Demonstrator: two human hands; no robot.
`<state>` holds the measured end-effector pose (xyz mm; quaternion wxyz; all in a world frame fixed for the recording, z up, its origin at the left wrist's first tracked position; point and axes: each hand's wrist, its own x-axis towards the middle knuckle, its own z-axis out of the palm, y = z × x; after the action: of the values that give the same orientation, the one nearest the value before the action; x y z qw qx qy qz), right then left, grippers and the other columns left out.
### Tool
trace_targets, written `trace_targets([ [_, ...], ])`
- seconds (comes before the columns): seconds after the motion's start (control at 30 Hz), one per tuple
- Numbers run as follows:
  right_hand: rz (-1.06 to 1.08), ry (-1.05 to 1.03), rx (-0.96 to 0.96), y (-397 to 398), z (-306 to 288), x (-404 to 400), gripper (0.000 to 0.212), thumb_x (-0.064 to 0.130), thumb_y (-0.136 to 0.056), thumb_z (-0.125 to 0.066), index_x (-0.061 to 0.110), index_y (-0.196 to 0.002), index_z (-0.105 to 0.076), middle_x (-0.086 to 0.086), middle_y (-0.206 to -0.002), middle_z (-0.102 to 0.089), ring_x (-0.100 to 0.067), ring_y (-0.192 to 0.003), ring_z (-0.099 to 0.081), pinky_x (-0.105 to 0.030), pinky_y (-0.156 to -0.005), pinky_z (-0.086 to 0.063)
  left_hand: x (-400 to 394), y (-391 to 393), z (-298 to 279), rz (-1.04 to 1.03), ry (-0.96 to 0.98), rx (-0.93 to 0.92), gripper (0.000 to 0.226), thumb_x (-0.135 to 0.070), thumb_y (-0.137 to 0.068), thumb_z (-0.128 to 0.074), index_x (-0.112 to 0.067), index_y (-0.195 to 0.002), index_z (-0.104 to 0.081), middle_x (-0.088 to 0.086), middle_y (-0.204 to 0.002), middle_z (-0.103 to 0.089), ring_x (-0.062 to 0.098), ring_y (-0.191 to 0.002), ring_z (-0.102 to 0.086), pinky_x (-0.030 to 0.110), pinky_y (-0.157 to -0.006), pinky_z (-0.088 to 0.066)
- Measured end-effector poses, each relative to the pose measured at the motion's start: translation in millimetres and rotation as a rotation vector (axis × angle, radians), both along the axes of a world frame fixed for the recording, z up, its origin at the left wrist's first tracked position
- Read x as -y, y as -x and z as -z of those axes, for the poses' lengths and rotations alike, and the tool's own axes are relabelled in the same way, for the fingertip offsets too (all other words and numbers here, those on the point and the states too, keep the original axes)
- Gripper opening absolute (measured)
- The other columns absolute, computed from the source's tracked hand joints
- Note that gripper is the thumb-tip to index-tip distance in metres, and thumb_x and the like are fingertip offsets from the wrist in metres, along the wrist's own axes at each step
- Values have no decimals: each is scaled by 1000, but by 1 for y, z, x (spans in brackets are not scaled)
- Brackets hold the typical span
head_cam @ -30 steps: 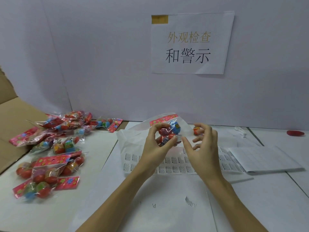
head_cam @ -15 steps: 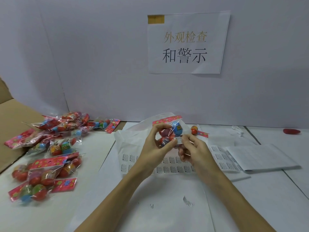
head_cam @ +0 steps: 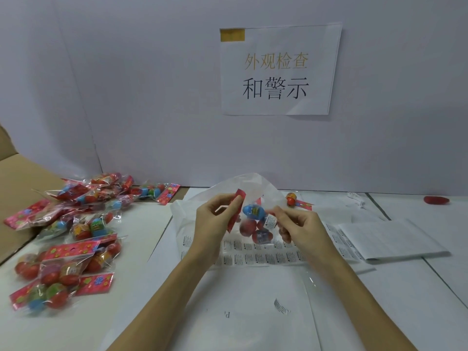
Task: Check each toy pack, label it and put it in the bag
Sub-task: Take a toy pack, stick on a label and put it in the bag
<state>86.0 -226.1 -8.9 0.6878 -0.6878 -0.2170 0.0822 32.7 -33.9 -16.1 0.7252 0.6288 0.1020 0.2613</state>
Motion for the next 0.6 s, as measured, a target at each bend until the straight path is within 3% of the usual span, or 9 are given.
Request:
trace_targets([
  [0.13, -11, -81, -122, 0, 0, -3, 33, 46, -91, -65, 18, -92, -84, -7, -64, -60, -14, -56, -56, -22, -53, -49, -1, -3, -4, -61, 59, -17, 34, -47, -79, -73, -23, -103, -79, -1, -101, -77, 28, -97, -75, 46, -82, -64],
  [0.2, 2, -82, -135, 2, 0, -5, 33, 46, -94, -64, 19, -96, -83, -10, -62, -61, -16, -52, -57, -24, -50, -49, 1, -2, -4, -66, 29, 2, 35, -49, -80, -73, -24, -105, -76, 0, -105, -77, 30, -100, -75, 50, -85, -63],
  [0.3, 43, -135, -74, 7, -1, -6, 29, 43, -97, -62, 26, -111, -82, -14, -64, -70, -25, -54, -68, -27, -50, -56, 1, -2, 0, -231, -236, 47, 34, -52, -83, -72, -32, -109, -65, -4, -111, -68, 18, -101, -67, 28, -80, -61],
  [0.37, 22, -186, -12, 7, -2, -8, 26, 34, -101, -60, 26, -119, -78, -16, -78, -77, -32, -71, -77, -29, -61, -63, -1, -1, 0, -297, -254, 21, 38, -60, -86, -64, -29, -109, -59, 0, -111, -65, 21, -97, -67, 17, -71, -56],
  [0.43, -23, -184, 50, 8, -2, -10, 27, 24, -102, -61, 22, -125, -75, -13, -90, -80, -30, -85, -79, -30, -74, -64, -3, -3, -6, -106, -17, -66, 59, -71, -85, -52, -20, -115, -59, 9, -108, -71, 28, -90, -74, 24, -72, -60],
  [0.5, -55, -62, 151, 8, 1, -10, 29, 15, -100, -66, 23, -126, -75, -2, -104, -80, -21, -96, -78, -30, -87, -62, -4, -3, -13, 126, 161, -171, 73, -78, -83, -47, -20, -124, -62, 12, -111, -77, 32, -99, -76, 40, -90, -60],
  [0.53, -80, 24, 193, 9, 3, -9, 32, 13, -98, -69, 29, -124, -76, 4, -113, -79, -16, -102, -76, -28, -93, -60, -5, -2, -13, 177, 174, -191, 71, -75, -84, -51, -19, -125, -66, 11, -113, -78, 33, -107, -74, 42, -96, -57],
  [0.6, -149, 100, 207, 11, 1, -8, 42, 17, -98, -71, 43, -131, -70, 14, -126, -73, -10, -112, -72, -24, -96, -57, -5, -2, -9, 181, 140, -150, 52, -55, -90, -66, -14, -122, -72, 11, -113, -78, 35, -113, -71, 39, -93, -56],
])
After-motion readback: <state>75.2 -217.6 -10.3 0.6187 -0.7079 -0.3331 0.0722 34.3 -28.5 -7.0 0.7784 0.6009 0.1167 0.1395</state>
